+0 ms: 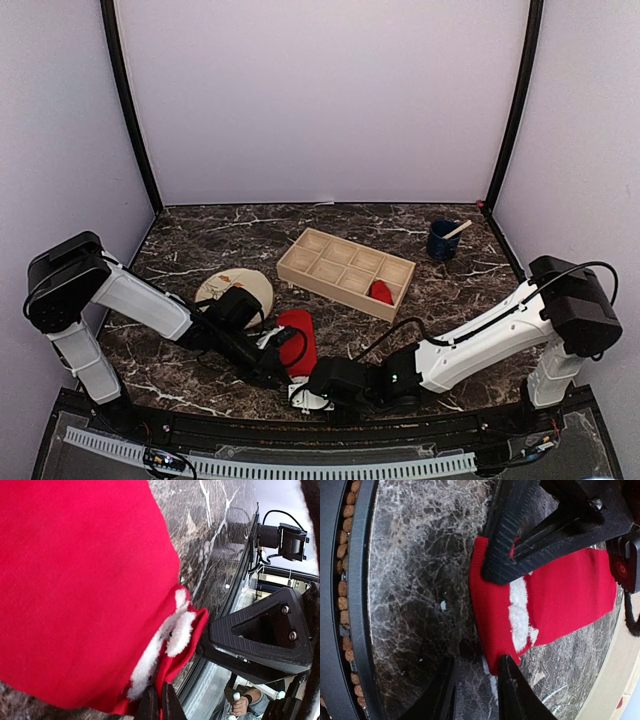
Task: Roll the socks
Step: Roll the sock at the center of the board.
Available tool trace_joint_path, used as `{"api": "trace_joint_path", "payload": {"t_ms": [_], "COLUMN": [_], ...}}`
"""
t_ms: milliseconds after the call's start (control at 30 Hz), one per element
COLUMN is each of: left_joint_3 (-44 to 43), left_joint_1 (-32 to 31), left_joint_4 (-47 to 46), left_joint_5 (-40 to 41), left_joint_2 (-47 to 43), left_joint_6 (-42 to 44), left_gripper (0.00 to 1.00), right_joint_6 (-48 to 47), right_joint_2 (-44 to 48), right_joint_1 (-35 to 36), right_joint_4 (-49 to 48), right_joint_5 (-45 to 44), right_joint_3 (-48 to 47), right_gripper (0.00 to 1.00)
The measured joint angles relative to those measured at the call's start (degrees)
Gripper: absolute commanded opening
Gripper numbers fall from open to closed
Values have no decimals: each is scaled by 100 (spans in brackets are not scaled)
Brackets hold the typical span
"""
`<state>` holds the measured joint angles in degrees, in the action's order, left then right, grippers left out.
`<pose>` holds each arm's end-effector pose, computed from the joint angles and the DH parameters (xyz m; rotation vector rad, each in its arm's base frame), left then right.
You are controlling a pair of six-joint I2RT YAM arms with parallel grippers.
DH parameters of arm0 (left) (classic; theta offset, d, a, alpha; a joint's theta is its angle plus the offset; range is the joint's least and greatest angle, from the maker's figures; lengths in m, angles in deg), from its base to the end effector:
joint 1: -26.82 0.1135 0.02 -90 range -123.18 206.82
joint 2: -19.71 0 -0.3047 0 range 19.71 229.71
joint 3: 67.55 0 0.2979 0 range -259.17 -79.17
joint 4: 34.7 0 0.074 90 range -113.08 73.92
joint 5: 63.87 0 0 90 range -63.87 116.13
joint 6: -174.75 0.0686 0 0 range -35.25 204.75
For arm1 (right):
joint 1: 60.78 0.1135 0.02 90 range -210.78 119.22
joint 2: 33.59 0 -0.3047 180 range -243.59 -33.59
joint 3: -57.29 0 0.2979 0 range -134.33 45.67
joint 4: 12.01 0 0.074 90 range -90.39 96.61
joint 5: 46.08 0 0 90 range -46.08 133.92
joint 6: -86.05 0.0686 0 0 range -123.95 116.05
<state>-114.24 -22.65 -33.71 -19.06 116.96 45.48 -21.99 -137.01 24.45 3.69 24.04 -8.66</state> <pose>0.1734 -0.2777 0.0899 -0.6249 -2.6319 1.4492 0.0574 0.4068 0.1178 -1.8106 1.6134 0.0926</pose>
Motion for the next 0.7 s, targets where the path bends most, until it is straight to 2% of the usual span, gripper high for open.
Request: {"api": "trace_joint_path", "payload": {"t_ms": [500,700], "left_joint_3": [0,0], "left_joint_1": [105,175], "left_joint_4": [-55,-129], "left_joint_5": [-433,-564], "left_joint_2": [186,234], "left_joint_6": [-2,-2], "left_gripper": [0,0], "right_joint_6": [-442,-562], "right_joint_2": [-216,-251], "right_joint_1": [2,2], "right_joint_4": [-31,-63], "right_joint_5": [-321,-310], "right_joint_3": [-118,-140], "right_gripper": [29,26]}}
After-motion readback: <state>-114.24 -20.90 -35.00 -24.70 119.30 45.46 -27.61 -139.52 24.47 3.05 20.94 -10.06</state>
